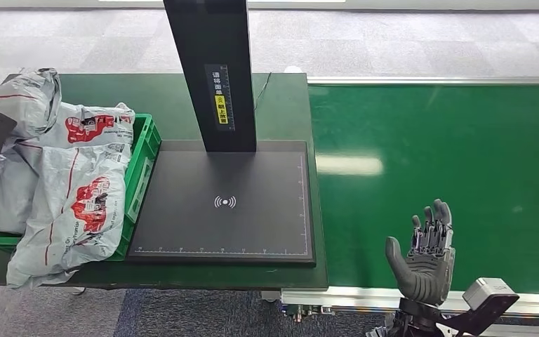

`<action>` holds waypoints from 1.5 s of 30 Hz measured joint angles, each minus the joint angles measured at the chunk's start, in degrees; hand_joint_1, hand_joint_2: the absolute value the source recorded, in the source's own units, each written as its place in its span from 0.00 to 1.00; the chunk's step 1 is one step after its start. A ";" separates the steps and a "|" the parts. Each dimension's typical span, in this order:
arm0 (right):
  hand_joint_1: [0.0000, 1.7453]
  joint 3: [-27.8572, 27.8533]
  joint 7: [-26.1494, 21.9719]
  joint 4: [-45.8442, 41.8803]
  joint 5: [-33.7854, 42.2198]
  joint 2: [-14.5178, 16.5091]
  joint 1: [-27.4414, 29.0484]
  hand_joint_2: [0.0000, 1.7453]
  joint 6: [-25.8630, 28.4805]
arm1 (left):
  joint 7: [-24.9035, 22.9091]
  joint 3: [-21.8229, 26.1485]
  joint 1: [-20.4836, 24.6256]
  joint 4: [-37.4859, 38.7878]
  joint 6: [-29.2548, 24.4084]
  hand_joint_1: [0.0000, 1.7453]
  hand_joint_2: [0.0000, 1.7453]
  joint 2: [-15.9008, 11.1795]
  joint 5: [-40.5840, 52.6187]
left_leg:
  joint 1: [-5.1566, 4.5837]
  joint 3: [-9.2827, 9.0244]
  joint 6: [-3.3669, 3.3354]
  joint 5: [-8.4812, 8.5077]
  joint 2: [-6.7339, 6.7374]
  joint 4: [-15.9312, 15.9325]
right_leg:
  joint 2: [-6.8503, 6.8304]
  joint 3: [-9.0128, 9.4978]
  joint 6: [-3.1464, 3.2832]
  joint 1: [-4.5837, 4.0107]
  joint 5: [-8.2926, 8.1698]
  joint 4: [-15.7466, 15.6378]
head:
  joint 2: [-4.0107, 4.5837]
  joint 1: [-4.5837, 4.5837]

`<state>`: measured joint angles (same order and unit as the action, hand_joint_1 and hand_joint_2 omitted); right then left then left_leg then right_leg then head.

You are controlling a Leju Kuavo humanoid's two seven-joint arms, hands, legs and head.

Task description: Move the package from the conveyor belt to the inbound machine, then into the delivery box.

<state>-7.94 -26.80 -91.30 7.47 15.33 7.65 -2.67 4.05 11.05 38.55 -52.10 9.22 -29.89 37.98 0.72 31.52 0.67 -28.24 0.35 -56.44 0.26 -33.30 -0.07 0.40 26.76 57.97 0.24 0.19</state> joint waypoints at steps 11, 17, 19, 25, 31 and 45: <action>0.00 -1.22 0.23 0.00 -0.02 0.35 -0.64 1.00 -0.68 | 5.25 -0.04 -13.94 -19.02 3.37 0.99 1.00 2.47 -8.00 | -0.01 0.01 0.02 -0.04 0.02 0.00 | 0.03 -0.07 0.00 0.01 0.01 -0.02 | 0.00 0.00; 0.00 -1.62 -0.03 0.00 -0.11 0.36 -0.62 1.00 -0.72 | 6.02 -0.54 -21.24 -30.70 2.93 0.00 1.00 6.03 -6.35 | -0.01 0.05 0.03 -0.04 -0.01 0.00 | 0.01 -0.08 -0.01 0.01 0.01 -0.03 | 0.00 0.00; 0.00 -1.81 -0.10 -0.02 -0.02 0.36 -0.62 1.00 -0.72 | 5.72 -0.85 -22.24 -33.27 2.68 0.00 1.00 6.87 -5.68 | -0.01 0.03 0.03 -0.04 -0.02 0.00 | 0.00 -0.05 -0.01 0.01 0.00 -0.03 | 0.00 -0.01; 0.00 -2.27 -0.16 -0.40 0.04 0.36 -0.58 1.00 -0.72 | 5.17 -1.05 -24.05 -37.26 2.12 0.00 1.00 8.33 -4.76 | 0.00 0.00 0.03 -0.04 -0.02 0.00 | 0.01 -0.03 -0.01 0.00 0.00 -0.02 | 0.00 -0.01; 0.00 -2.58 -0.23 -0.75 0.13 0.36 -0.56 1.00 -0.74 | 3.51 -0.89 -24.52 -37.50 0.97 0.00 1.00 9.19 -1.88 | 0.00 0.01 0.03 -0.04 -0.02 0.00 | 0.00 -0.02 -0.01 0.00 0.00 -0.02 | 0.00 0.00; 0.00 -2.75 -0.36 -0.76 -0.05 0.37 -0.50 1.00 -0.28 | 8.00 2.73 -26.36 -38.68 -8.39 0.00 1.00 13.70 -3.63 | -0.01 0.02 0.03 -0.04 -0.03 0.00 | 0.00 -0.01 -0.01 0.01 0.01 -0.02 | 0.00 -0.01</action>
<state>-10.69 -27.16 -92.06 7.43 15.70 7.15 -2.95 12.05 13.78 12.20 -90.78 0.83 -16.19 34.35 0.71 31.54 0.70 -28.29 0.33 -56.44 0.26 -33.31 -0.08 0.42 26.77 57.95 0.24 0.19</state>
